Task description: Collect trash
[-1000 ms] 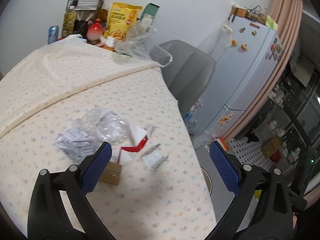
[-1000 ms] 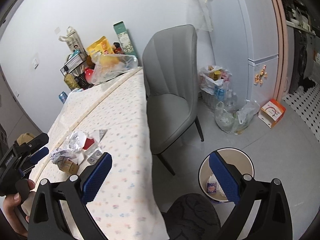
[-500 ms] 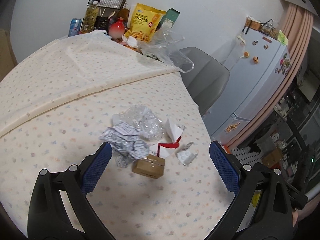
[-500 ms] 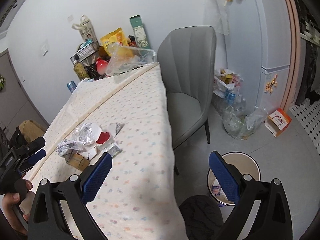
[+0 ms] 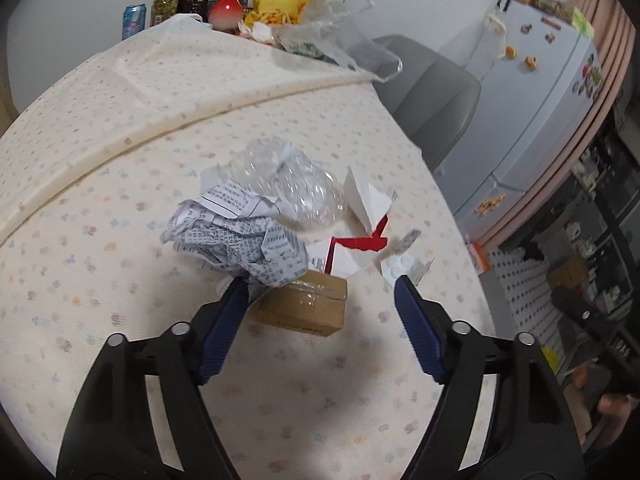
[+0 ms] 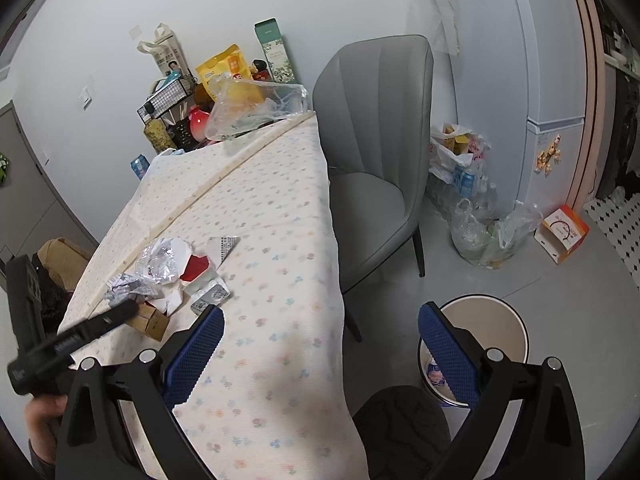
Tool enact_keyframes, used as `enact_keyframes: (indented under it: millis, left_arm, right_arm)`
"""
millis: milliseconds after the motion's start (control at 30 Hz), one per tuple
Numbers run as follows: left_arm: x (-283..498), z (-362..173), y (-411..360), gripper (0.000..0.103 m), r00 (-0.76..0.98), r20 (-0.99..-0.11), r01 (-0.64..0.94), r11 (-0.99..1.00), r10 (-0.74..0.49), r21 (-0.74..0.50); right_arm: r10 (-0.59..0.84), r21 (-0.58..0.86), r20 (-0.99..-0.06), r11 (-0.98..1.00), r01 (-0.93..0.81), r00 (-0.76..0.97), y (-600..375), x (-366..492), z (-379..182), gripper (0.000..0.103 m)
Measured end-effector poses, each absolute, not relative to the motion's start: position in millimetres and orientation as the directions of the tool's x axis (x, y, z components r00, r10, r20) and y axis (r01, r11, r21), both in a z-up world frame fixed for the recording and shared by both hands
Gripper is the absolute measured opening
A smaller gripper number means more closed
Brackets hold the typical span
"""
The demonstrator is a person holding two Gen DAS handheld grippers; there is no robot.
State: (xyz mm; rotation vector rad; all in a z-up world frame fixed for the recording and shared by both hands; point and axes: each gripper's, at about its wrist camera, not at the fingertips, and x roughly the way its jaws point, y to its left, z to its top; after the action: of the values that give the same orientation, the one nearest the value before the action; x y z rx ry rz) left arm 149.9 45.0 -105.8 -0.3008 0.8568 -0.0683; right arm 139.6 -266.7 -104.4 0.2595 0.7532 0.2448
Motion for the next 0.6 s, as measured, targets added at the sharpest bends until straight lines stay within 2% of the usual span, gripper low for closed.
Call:
enact_keyframes:
  millis: [133, 333, 400, 600]
  left_arm:
    - [154, -113, 38, 0.065, 0.634, -0.754, -0.051, 0.964, -0.17, -0.261]
    - [159, -123, 38, 0.064, 0.635, -0.753, -0.054, 0.963, -0.171, -0.264]
    - [157, -122, 37, 0.05, 0.636, -0.75, -0.044, 0.962, -0.179, -0.268]
    - [139, -111, 42, 0.048, 0.636, -0.739, -0.02, 0.952, -0.224, -0.306]
  right_arm:
    - [0.315, 0.323, -0.644, 0.938, -0.125, 0.697, -268, 142, -109, 0.095]
    - [0.316, 0.335, -0.65, 0.936, -0.112, 0.691, -272, 145, -115, 0.095]
    - [0.316, 0.336, -0.651, 0.935, -0.111, 0.69, -272, 145, -116, 0.095]
    - [0.337, 0.337, -0.647, 0.931, -0.139, 0.684, -260, 148, -116, 0.095]
